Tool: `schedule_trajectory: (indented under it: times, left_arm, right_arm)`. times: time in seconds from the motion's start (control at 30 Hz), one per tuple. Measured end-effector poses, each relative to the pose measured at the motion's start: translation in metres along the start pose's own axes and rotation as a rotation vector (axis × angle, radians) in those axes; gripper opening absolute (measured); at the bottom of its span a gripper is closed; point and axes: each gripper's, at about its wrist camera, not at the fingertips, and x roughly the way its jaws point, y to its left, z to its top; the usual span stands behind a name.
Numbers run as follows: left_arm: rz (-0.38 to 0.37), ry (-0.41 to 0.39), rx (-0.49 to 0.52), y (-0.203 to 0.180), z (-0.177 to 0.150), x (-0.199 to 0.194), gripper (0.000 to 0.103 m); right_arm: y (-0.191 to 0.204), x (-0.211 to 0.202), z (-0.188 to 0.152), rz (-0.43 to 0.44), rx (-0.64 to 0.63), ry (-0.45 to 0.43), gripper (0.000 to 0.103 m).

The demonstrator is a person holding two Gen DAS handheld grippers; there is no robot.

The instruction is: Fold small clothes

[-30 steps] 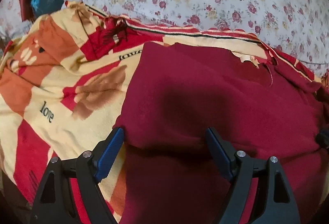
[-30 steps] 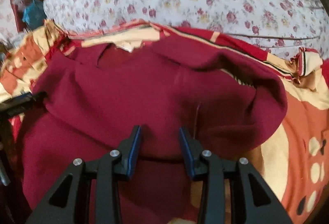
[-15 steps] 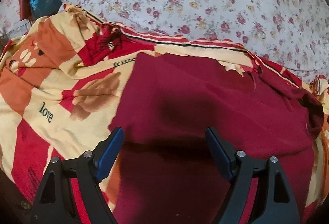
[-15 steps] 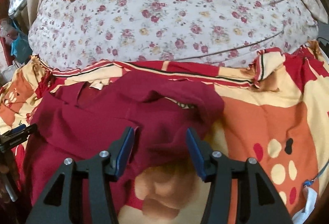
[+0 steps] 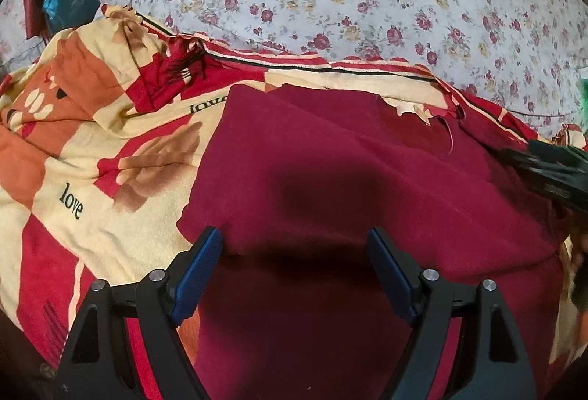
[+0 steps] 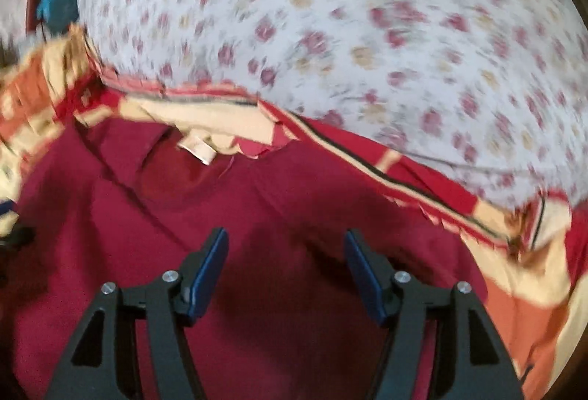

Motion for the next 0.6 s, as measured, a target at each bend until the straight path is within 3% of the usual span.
schedule_trajectory:
  times: [0.07, 0.1, 0.13, 0.2, 0.23, 0.4, 0.6]
  left_arm:
    - [0.000, 0.002, 0.009, 0.000, 0.000, 0.001, 0.063]
    - [0.000, 0.004, 0.012, 0.000, 0.000, 0.001, 0.063]
    - [0.000, 0.005, 0.013, 0.000, -0.001, 0.002, 0.063]
    - [0.000, 0.007, 0.013, 0.000, -0.001, 0.003, 0.063]
    - [0.000, 0.008, 0.013, 0.000, -0.001, 0.003, 0.063]
    - [-0.002, 0.006, 0.009, 0.000, -0.001, 0.002, 0.063]
    - [-0.001, -0.014, -0.018, 0.010, 0.000, -0.010, 0.063]
  right_arm:
    - [0.002, 0.017, 0.006, -0.036, -0.008, 0.015, 0.068]
    - [0.001, 0.026, 0.008, -0.050, -0.005, 0.029, 0.062]
    - [0.000, 0.034, 0.009, -0.058, -0.004, 0.046, 0.041]
    - [-0.005, 0.043, 0.009, -0.046, 0.020, 0.064, 0.015]
    - [-0.009, 0.040, 0.009, -0.034, 0.045, 0.054, 0.011]
    - [-0.046, -0.014, 0.010, 0.158, 0.224, -0.040, 0.008]
    - [-0.081, -0.136, 0.015, 0.341, 0.231, -0.207, 0.008]
